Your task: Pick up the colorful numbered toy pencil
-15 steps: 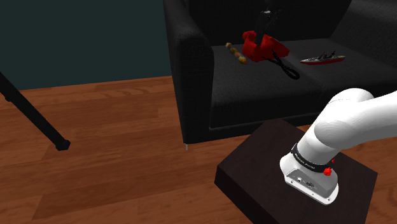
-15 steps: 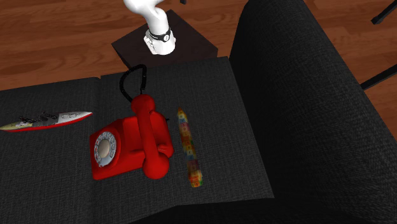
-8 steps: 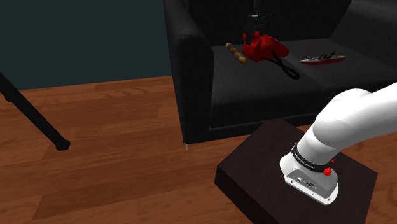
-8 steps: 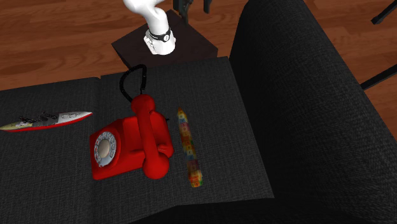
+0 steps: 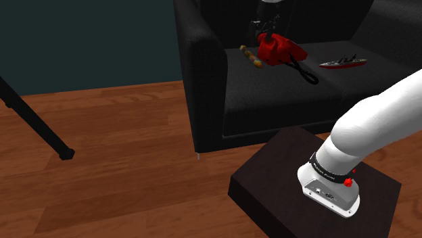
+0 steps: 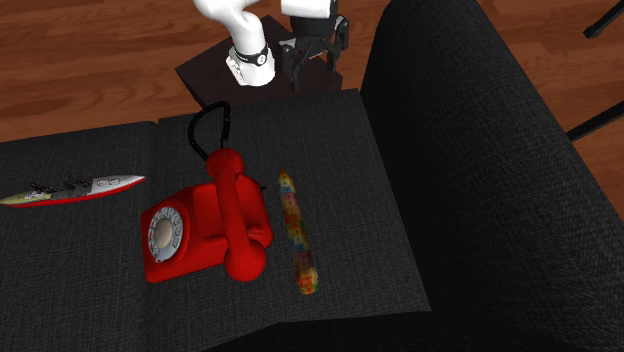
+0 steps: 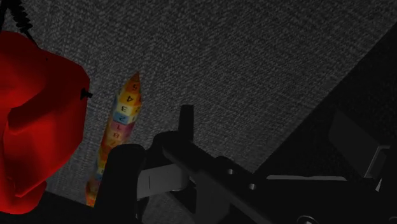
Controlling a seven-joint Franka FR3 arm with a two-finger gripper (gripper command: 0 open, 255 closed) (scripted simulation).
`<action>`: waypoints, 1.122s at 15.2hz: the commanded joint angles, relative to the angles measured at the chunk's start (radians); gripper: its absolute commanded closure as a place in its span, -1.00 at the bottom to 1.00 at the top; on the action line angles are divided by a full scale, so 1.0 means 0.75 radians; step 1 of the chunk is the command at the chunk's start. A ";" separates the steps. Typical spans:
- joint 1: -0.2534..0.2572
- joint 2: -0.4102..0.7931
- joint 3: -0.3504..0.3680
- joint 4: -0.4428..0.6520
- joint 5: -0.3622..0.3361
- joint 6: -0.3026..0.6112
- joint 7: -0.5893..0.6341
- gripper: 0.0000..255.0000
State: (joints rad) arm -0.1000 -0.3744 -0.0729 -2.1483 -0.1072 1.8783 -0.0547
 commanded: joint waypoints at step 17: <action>-0.173 0.880 -0.174 0.708 0.191 0.091 0.004 -1.00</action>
State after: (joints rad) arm -0.2193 0.2467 -0.1983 -1.6531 0.0238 1.9488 -0.0516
